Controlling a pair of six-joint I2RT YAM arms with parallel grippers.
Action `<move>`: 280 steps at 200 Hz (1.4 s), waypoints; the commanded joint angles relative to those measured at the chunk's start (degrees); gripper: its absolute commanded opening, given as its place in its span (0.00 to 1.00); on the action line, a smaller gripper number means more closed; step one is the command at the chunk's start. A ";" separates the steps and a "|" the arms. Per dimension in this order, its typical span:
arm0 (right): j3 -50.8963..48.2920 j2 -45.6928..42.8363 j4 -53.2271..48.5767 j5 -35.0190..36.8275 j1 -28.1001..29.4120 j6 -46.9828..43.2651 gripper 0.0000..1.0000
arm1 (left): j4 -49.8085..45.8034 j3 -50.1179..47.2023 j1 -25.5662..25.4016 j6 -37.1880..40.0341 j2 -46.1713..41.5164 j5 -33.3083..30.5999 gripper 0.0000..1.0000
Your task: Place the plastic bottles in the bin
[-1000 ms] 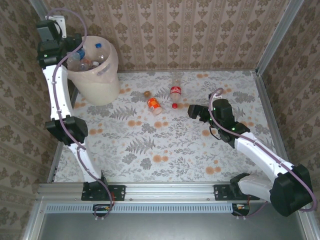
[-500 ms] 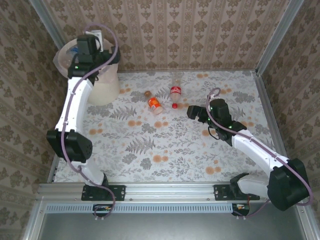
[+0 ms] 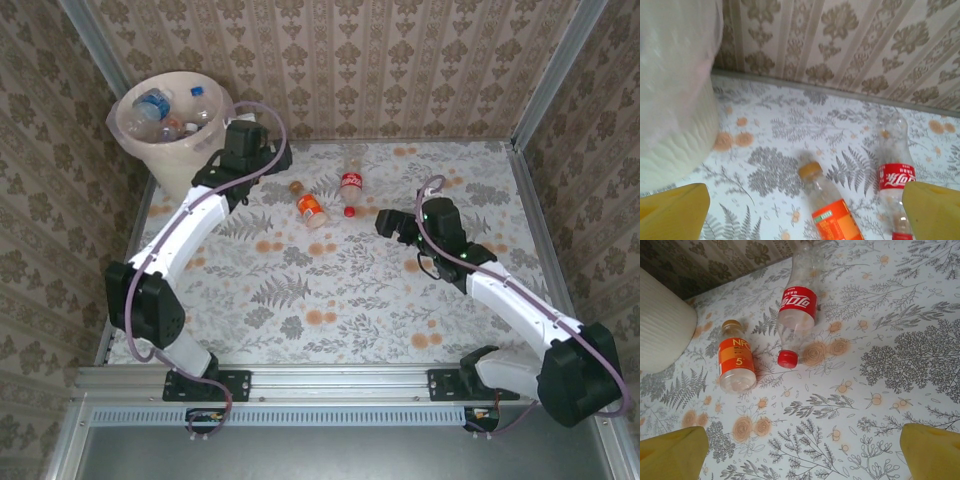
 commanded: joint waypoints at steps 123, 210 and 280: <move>-6.98 -9.33 2.72 3.57 -0.02 0.94 1.00 | -3.56 4.79 -3.49 -23.27 23.45 17.23 1.00; -10.38 -13.70 1.45 4.88 -0.03 1.24 1.00 | -9.51 13.34 -5.32 -17.79 33.87 9.66 0.93; -8.99 -10.80 1.58 4.04 -0.02 -0.22 1.00 | -11.01 16.48 -6.03 -14.01 37.86 10.02 0.85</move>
